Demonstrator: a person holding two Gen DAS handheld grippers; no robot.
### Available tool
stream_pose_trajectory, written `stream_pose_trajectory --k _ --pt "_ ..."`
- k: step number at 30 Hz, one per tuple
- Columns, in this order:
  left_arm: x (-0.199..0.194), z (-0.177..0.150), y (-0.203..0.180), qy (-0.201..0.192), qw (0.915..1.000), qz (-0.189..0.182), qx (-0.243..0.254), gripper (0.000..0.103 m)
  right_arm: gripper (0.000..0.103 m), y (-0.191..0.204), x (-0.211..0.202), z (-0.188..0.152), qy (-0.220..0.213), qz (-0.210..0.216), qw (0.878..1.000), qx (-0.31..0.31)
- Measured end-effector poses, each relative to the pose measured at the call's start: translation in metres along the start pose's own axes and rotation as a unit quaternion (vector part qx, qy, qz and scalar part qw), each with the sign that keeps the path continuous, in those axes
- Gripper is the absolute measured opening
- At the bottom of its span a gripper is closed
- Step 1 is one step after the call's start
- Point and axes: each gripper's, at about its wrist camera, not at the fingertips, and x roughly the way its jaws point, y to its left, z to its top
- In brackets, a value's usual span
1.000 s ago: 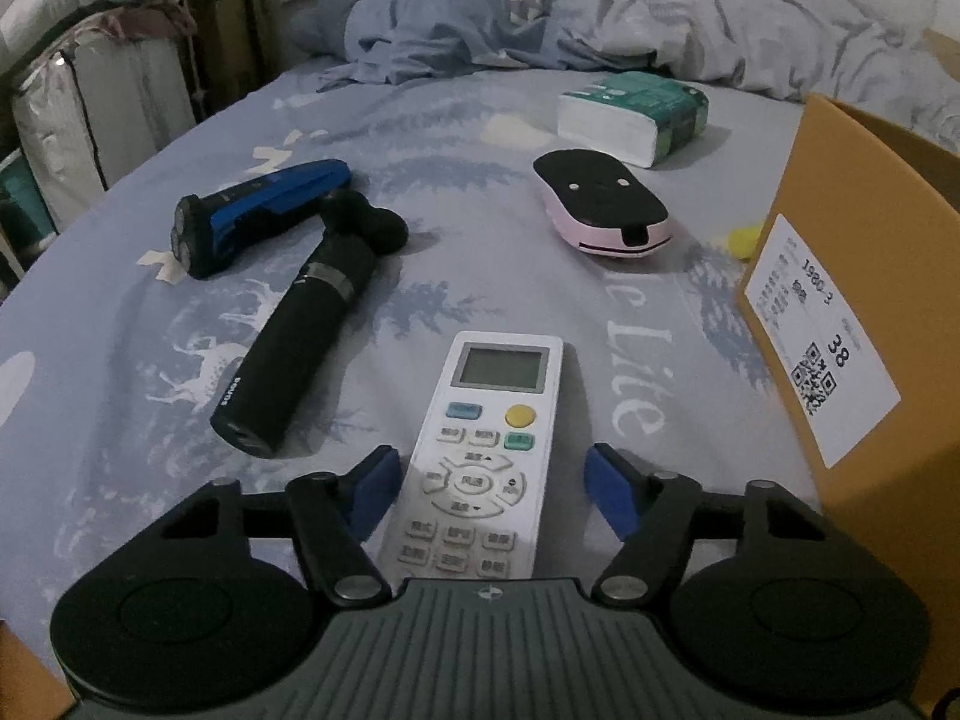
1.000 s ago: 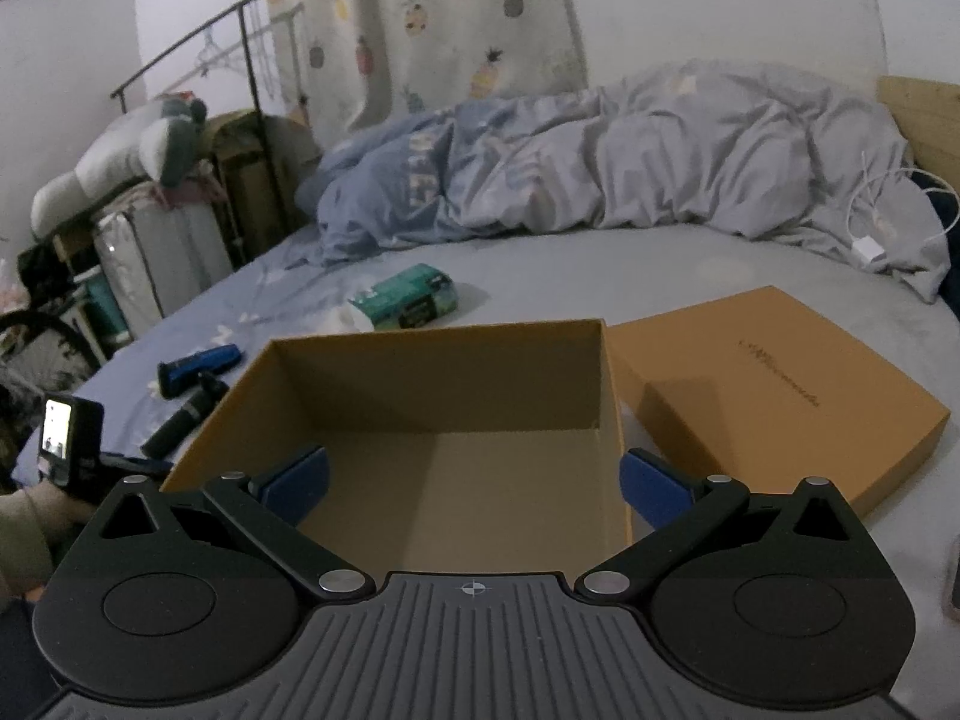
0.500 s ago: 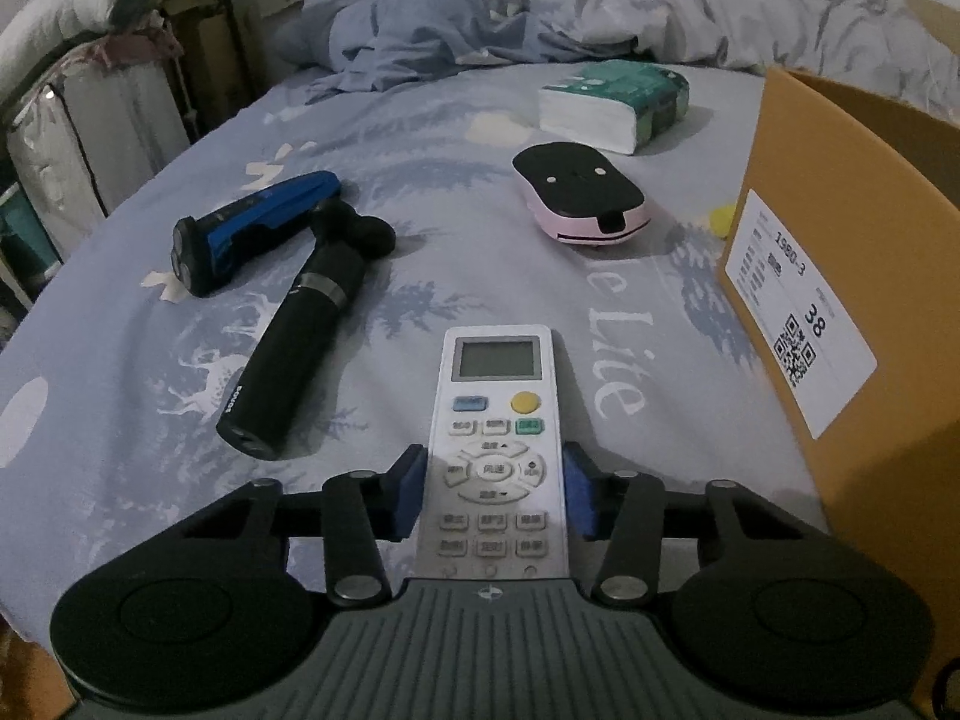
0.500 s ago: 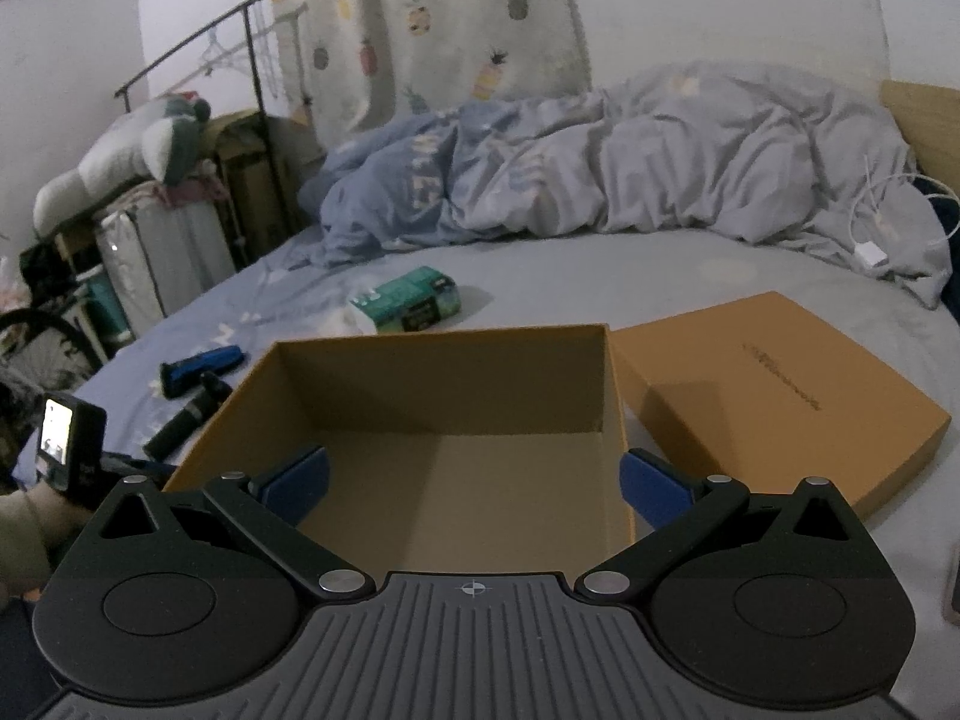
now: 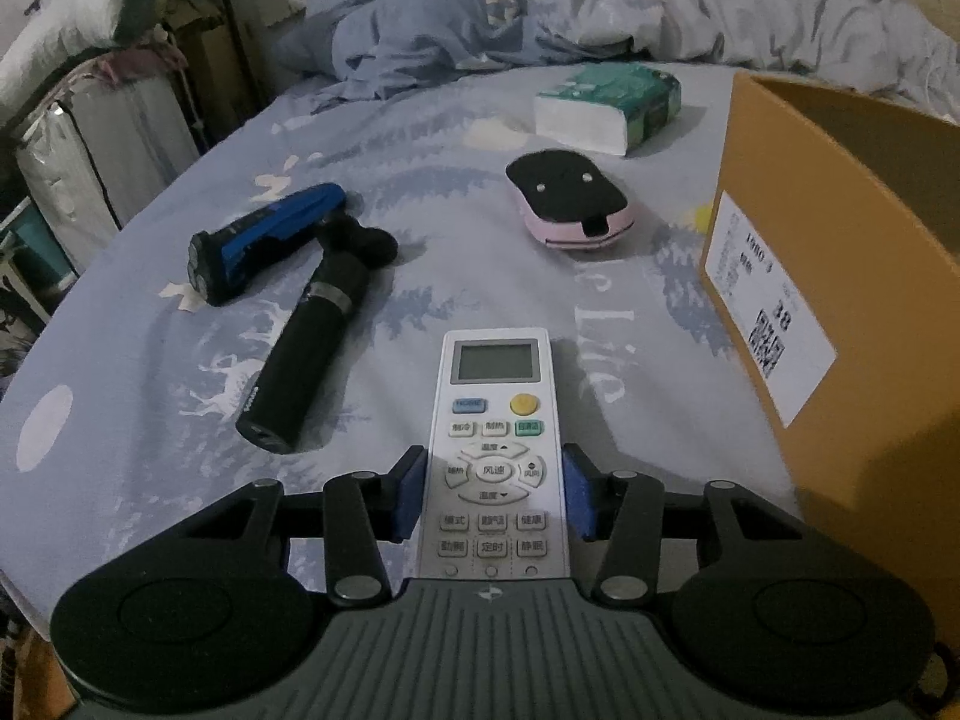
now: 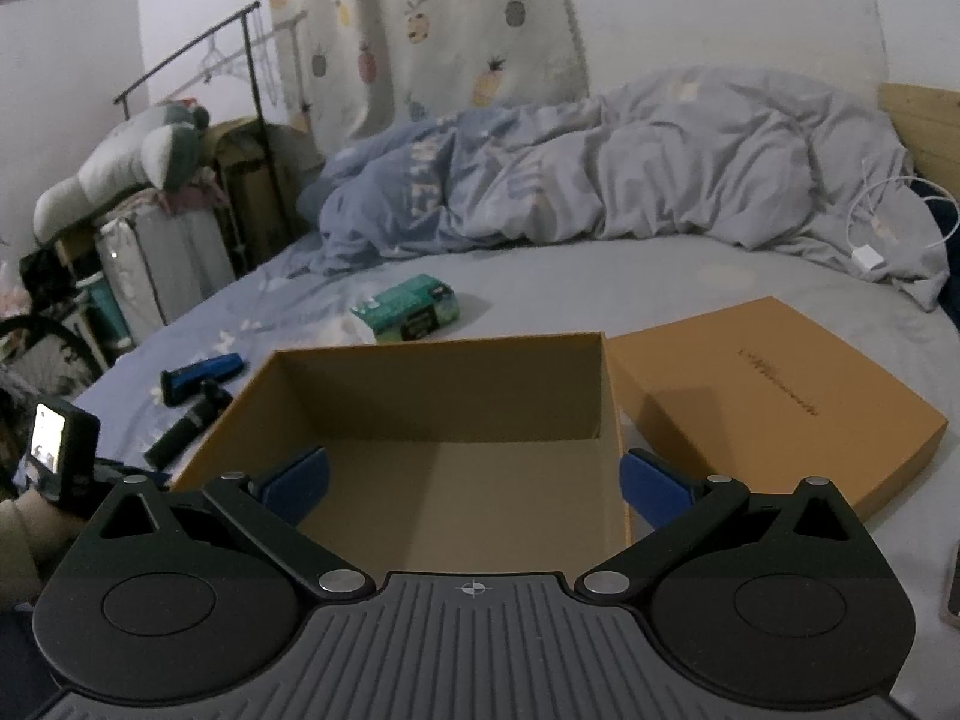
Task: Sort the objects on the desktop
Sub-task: 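Lift the white remote with the left tool and carry it to the cardboard box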
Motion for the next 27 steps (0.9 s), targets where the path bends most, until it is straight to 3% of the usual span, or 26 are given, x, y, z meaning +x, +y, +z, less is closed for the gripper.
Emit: stream_pose_trajectory --k 20,27 --pt "-0.075 0.023 0.001 -0.075 0.9968 -0.019 -0.021 0.048 0.103 -0.014 -0.005 -0.003 -0.008 0.006 1.000 0.001" --pt "-0.106 0.032 -0.006 -0.108 0.9929 -0.042 -0.028 0.048 0.103 -0.015 -0.010 -0.002 -0.013 0.005 1.000 0.002"
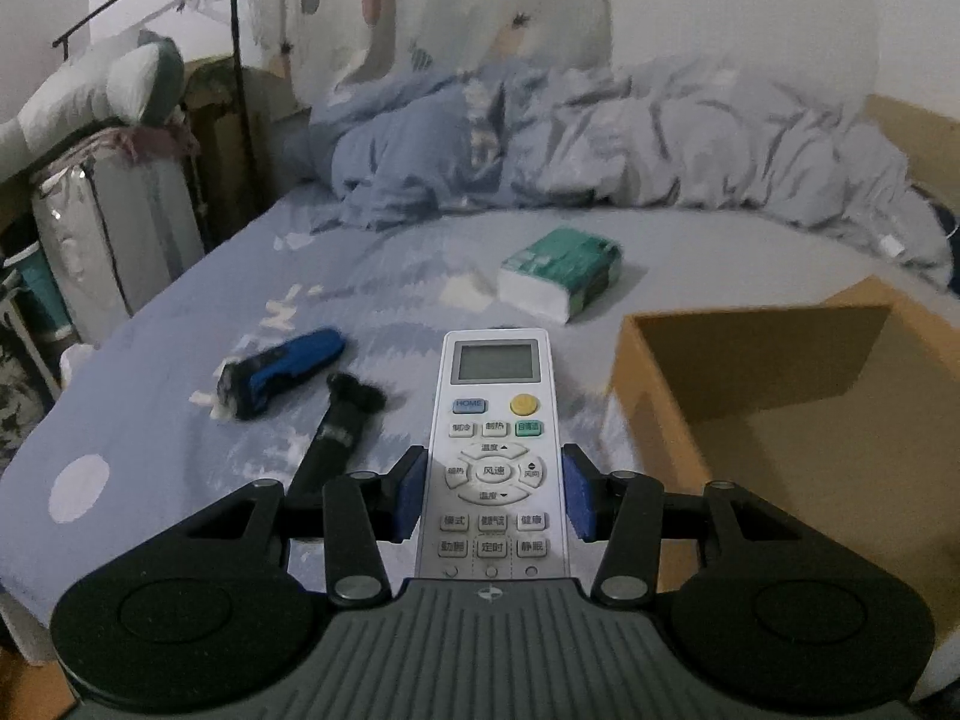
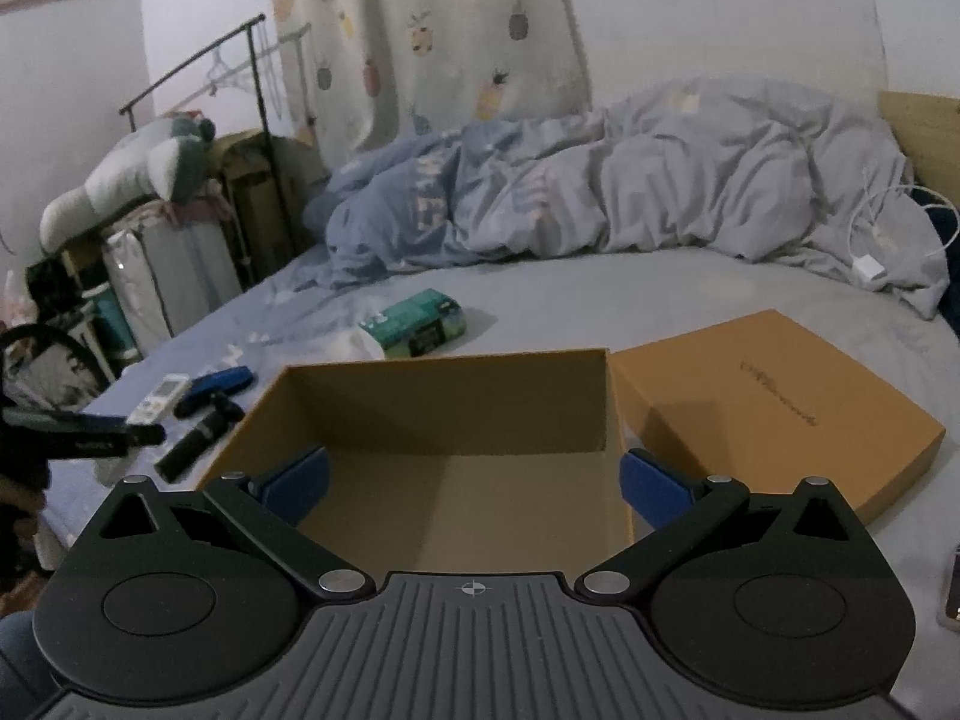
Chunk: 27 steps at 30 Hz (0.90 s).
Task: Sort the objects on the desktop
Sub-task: 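Lift the white remote with the left tool and carry it to the cardboard box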
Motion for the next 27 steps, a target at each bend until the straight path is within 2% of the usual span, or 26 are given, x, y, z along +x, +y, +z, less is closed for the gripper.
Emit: stream_pose_trajectory --k 10,27 --pt "-0.025 0.020 -0.030 -0.043 0.9982 -0.041 0.011 0.048 0.103 -0.007 -0.008 0.000 -0.007 -0.009 1.000 0.006" --pt "-0.028 0.036 -0.094 -0.058 0.9920 -0.104 0.042 0.048 0.103 -0.017 -0.014 0.000 -0.013 -0.017 1.000 0.018"
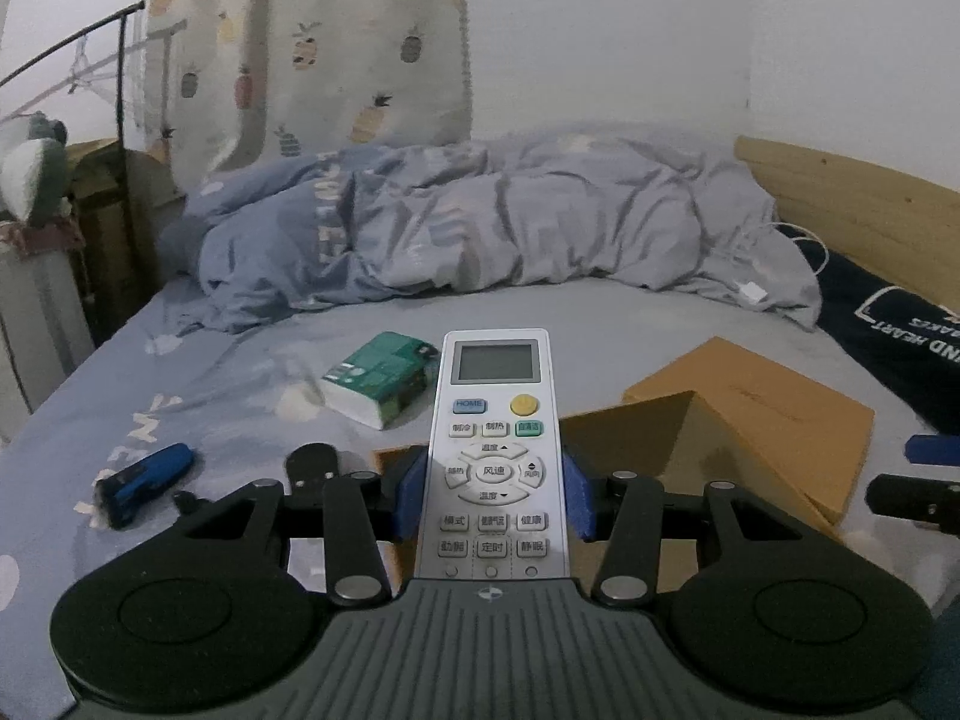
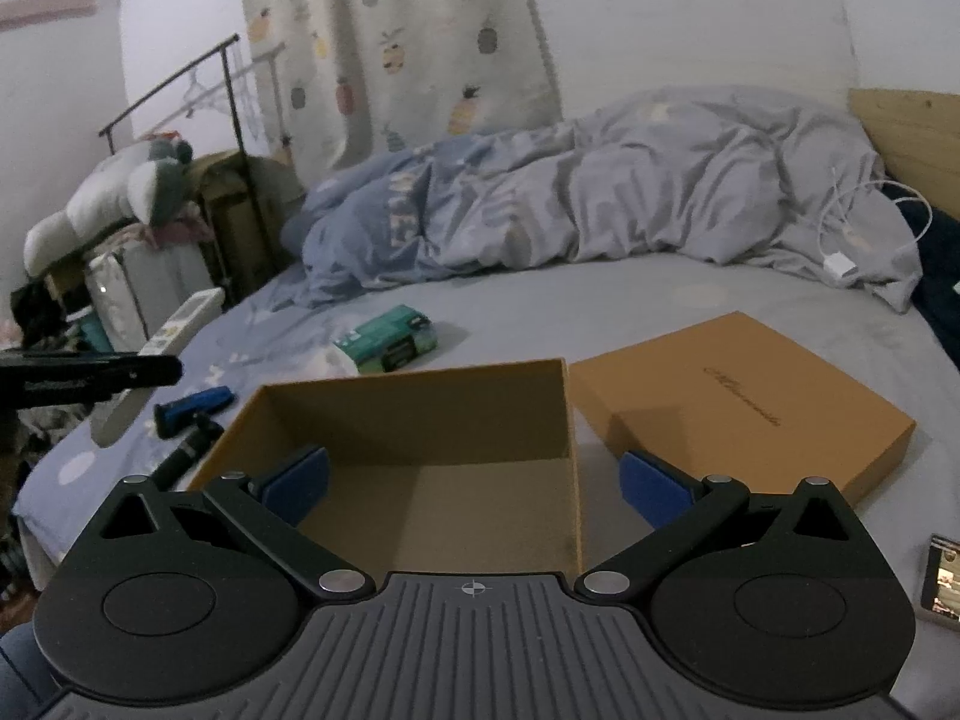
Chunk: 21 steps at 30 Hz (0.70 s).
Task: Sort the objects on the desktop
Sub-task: 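Lift the white remote with the left tool and carry it to the cardboard box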
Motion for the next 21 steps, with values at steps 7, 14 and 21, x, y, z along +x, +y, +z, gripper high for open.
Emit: stream_pose_trajectory --k 7,14,21 --pt "0.014 -0.006 -0.018 0.020 0.9997 -0.015 0.006 0.048 0.103 -0.005 0.001 0.000 0.001 -0.003 1.000 0.005" --pt "0.039 -0.020 -0.030 0.066 0.9976 -0.021 0.005 0.047 0.103 -0.011 0.001 -0.001 0.002 -0.006 1.000 0.011" --pt "0.063 -0.033 -0.033 0.107 0.9941 -0.021 -0.001 0.047 0.103 -0.016 0.002 -0.001 0.003 -0.009 1.000 0.017"
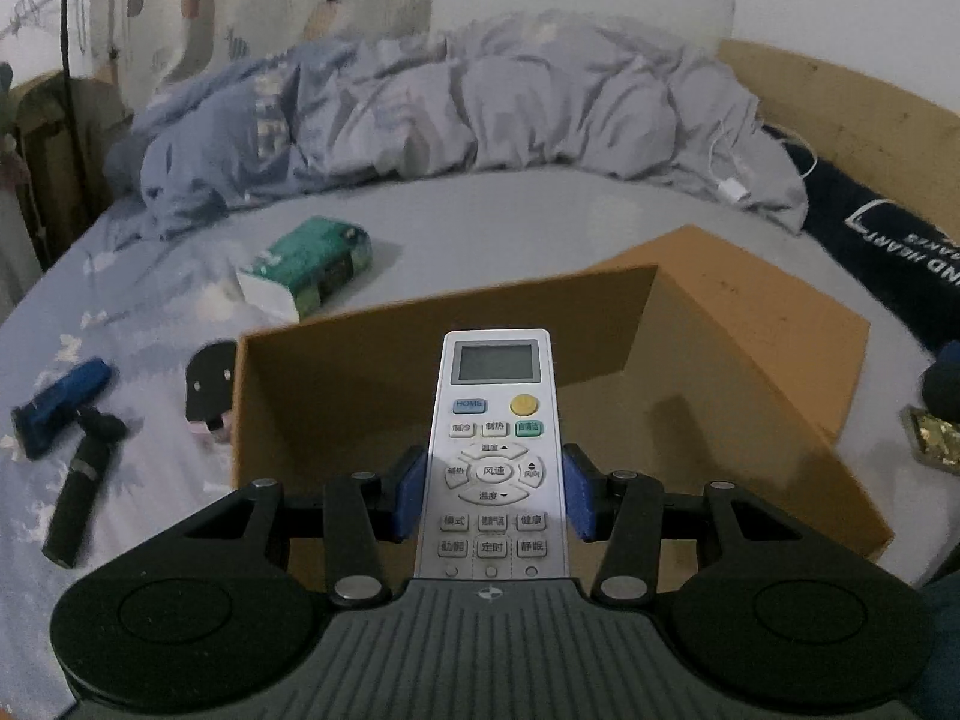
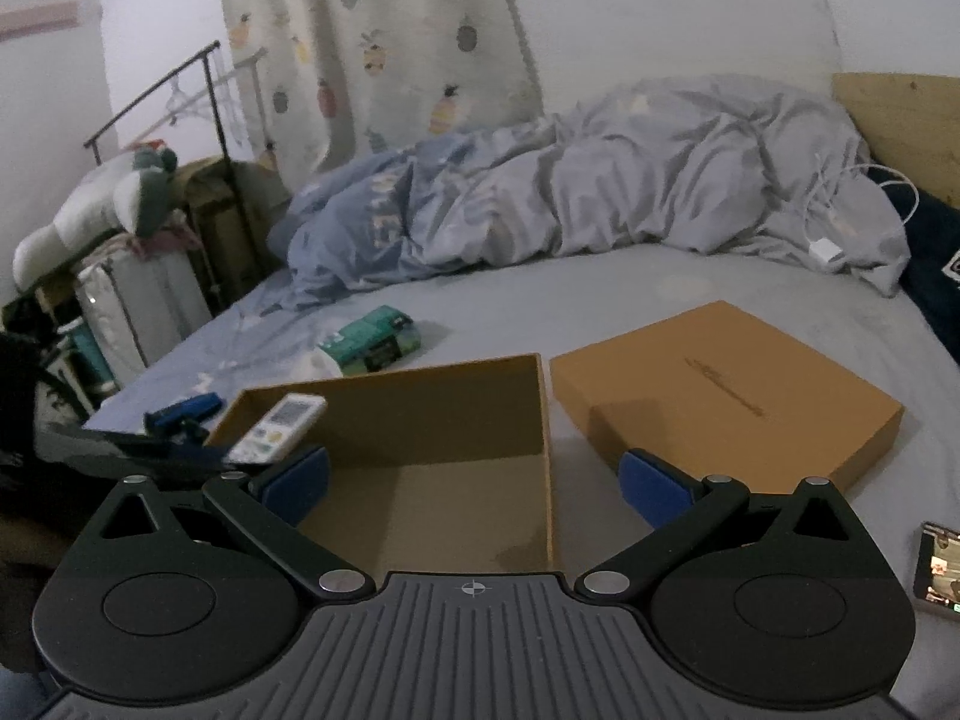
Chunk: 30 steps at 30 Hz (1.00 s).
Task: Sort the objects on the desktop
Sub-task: 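Lift the white remote with the left tool and carry it to the cardboard box, then lower the white remote into the cardboard box and open the left tool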
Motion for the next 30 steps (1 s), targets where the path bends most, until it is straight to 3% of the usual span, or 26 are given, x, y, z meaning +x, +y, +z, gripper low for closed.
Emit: stream_pose_trajectory --k 22,30 --pt "0.052 -0.012 0.001 0.111 0.9930 0.041 0.000 0.047 0.103 -0.009 -0.001 -0.002 0.006 -0.007 1.000 0.005" --pt "0.066 -0.014 0.006 0.171 0.9846 0.037 0.001 0.047 0.103 -0.009 -0.002 -0.002 0.007 -0.009 1.000 0.005"
